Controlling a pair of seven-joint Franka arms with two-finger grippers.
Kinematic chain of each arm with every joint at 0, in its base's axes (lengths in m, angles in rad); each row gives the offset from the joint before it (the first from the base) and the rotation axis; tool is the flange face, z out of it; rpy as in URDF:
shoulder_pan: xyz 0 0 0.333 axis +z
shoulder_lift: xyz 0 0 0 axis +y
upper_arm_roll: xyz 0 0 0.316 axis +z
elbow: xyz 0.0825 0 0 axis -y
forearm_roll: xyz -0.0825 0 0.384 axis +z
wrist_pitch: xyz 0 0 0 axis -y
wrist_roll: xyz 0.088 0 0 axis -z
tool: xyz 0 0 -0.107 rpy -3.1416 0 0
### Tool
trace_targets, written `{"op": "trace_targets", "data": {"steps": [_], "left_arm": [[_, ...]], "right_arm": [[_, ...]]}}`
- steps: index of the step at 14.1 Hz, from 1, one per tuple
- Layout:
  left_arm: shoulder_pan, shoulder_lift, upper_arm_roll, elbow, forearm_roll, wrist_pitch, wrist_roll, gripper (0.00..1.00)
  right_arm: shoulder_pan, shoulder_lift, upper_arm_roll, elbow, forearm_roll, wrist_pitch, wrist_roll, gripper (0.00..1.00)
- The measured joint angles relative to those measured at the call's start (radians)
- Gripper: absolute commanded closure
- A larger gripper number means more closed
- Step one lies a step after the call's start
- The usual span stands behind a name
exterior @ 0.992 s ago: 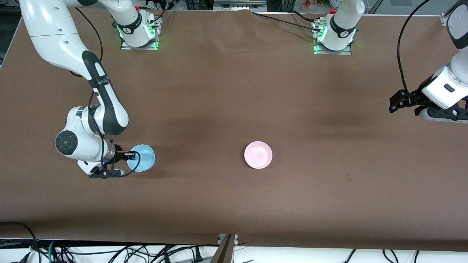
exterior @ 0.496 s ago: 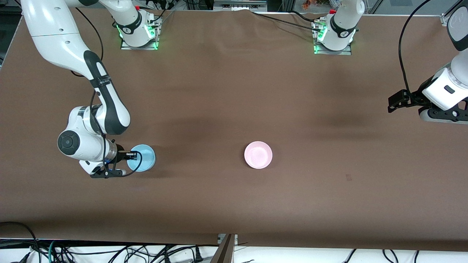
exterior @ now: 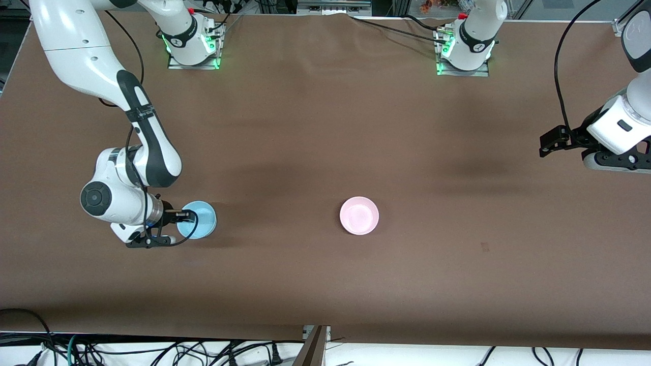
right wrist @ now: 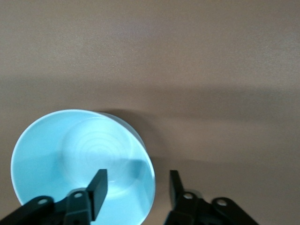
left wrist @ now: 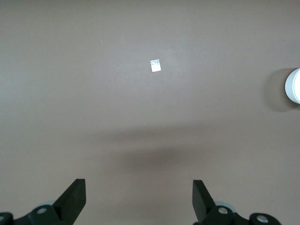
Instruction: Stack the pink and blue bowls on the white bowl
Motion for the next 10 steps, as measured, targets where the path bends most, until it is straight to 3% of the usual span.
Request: {"op": "trace_targets", "data": {"steps": [5,10], "left_arm": [[0.003,0.001,0.001,-0.001,0.0,0.0,0.0,0.0],[0.004,0.001,0.001,-0.001,0.0,0.0,0.0,0.0]], "right_arm": [[-0.002,0.0,-0.001,0.001,0.0,0.0,0.0,1.0],[-0.002,-0.009,0.0,0.014,0.006,-0.012,0.004,1.0]]}}
